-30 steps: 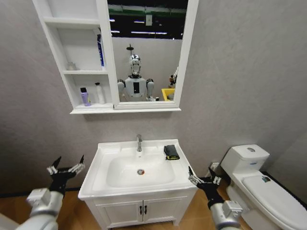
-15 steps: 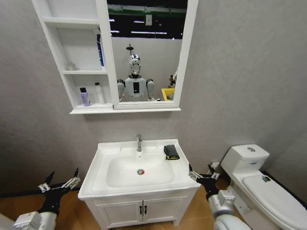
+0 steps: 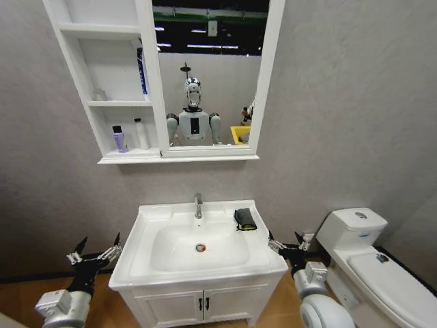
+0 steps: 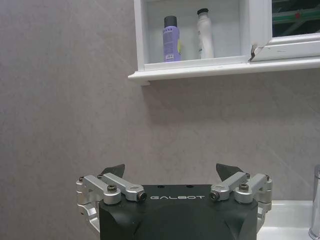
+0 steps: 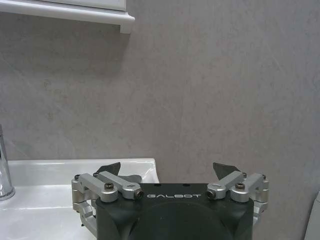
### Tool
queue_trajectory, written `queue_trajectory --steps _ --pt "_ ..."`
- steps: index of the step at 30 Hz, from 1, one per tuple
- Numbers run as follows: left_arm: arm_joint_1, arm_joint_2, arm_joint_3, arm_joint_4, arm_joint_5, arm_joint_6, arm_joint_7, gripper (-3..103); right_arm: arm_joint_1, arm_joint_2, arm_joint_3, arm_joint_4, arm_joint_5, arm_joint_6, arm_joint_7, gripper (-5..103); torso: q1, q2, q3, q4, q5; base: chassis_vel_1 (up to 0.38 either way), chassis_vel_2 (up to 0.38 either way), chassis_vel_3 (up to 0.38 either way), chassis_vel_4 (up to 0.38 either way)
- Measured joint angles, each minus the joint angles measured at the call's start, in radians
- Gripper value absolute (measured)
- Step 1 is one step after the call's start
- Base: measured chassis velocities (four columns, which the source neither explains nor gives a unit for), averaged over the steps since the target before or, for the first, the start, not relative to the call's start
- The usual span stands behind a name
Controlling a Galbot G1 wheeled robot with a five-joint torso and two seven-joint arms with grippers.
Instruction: Move facial cleanser and shampoo from washbasin to cabinet, then wipe washbasin with towel.
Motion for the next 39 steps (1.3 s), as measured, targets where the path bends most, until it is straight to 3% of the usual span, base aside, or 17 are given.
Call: queue_trajectory --steps 8,15,18,21,28,30,33,39 --pt "0.017 -0.031 0.013 -0.029 0.024 0.0 -0.016 100 0.078 -0.039 0.006 -0.099 0.046 -0.007 0.003 100 0.0 0.0 0.0 0.0001 0.0001 -0.017 0.024 0.015 -0.021" --pt "0.051 -0.073 -0.012 -0.051 0.03 -0.012 -0.02 100 0.286 -0.13 -0.019 -0.332 0.14 -0.005 0.011 100 -0.001 0.0 0.0 0.0005 0.0003 0.0 0.0 0.0 0.0" --pt "0.08 -0.101 -0.027 -0.059 0.059 -0.027 -0.027 100 0.433 -0.198 -0.082 -0.505 0.228 0.008 -0.003 100 0.0 0.0 0.0 0.0001 0.0 0.0 0.0 0.0 0.0" --pt "0.089 -0.114 -0.028 -0.065 0.077 -0.029 -0.04 100 0.51 -0.218 -0.139 -0.598 0.288 -0.006 0.001 100 0.0 0.0 0.0 0.0 0.0001 0.0 0.0 0.0 0.0" --pt "0.091 -0.13 -0.018 -0.072 0.11 -0.024 -0.084 100 0.676 -0.216 -0.271 -0.747 0.338 -0.046 0.007 100 0.0 0.0 0.0 0.0004 -0.0003 0.0 0.0 0.0 0.0" --pt "0.085 -0.133 0.006 -0.075 0.137 -0.016 -0.118 100 0.749 -0.181 -0.341 -0.806 0.359 -0.094 0.03 100 0.0 0.0 0.0 0.0005 -0.0002 0.0 0.0 0.0 0.0" --pt "0.077 -0.13 0.031 -0.082 0.151 -0.007 -0.144 100 0.778 -0.151 -0.372 -0.838 0.401 -0.159 0.076 100 0.0 0.0 0.0 0.0003 -0.0002 0.0 0.0 0.0 0.0" --pt "0.056 -0.105 0.077 -0.091 0.161 0.01 -0.194 100 0.815 -0.124 -0.391 -0.9 0.405 -0.204 0.119 100 0.0 0.0 0.0 -0.0001 0.0 0.0 0.0 0.0 0.0"
